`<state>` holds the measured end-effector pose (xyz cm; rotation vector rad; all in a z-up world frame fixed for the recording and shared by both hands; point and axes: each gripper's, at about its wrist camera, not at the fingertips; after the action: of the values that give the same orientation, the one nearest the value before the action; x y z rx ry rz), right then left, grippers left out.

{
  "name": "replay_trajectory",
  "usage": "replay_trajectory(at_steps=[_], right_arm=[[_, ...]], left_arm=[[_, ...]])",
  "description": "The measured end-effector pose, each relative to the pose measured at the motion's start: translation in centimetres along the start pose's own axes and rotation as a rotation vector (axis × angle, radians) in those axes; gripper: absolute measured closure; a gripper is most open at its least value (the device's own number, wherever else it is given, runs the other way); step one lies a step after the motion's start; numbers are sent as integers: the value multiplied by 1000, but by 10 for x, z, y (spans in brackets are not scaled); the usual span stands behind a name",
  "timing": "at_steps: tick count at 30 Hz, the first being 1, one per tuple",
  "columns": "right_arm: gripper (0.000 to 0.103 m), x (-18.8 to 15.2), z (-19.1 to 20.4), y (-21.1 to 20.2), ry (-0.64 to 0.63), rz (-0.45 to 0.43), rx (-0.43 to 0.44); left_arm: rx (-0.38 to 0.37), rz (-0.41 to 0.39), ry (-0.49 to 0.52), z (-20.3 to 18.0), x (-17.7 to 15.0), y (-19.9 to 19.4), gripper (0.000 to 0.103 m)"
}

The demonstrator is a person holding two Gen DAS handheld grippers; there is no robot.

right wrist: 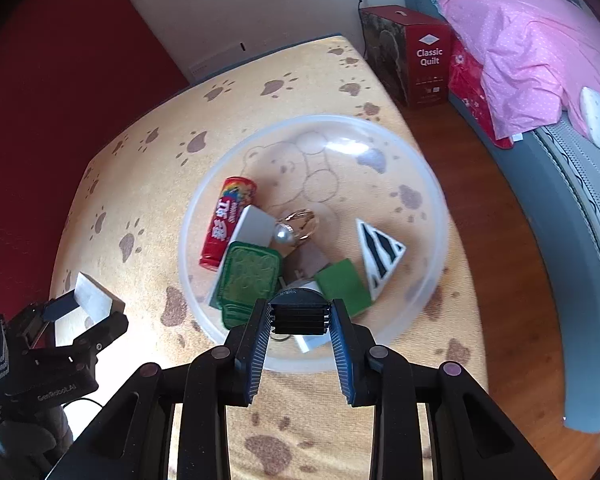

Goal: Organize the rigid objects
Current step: 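Carry the wooden block with the left gripper while the right carries the black tag toward the bowl, then lower the black tag into the bowl and open the right gripper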

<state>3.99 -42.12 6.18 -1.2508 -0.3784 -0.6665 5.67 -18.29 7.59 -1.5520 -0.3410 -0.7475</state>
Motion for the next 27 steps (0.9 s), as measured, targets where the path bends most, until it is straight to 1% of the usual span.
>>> replay_trajectory(at_steps=[5,10,21,27], right_arm=[[71,2,-14,-1,20,-6,-7],[71,4,-21,1,25,-9,-9],[71,21,-15,14,-5,-24,3],[70,27,-14,25,-11,-24,-8]], left_arm=[[-11,-3,11,-11,3,-1,11],[-20,-2,20,-21,4,-2,11],[-17,2,14,-23,4,-3,11],[-14,6,8,-20,3,-3,11]])
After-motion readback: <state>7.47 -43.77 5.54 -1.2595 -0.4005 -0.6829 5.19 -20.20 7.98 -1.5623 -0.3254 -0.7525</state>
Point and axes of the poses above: each gripper's, at about its wrist camera, not at the fingertips, and y roughly the way its jaws point, z to its left, x to its top, and after that the axes turned 14 degrees about -z, right-handed
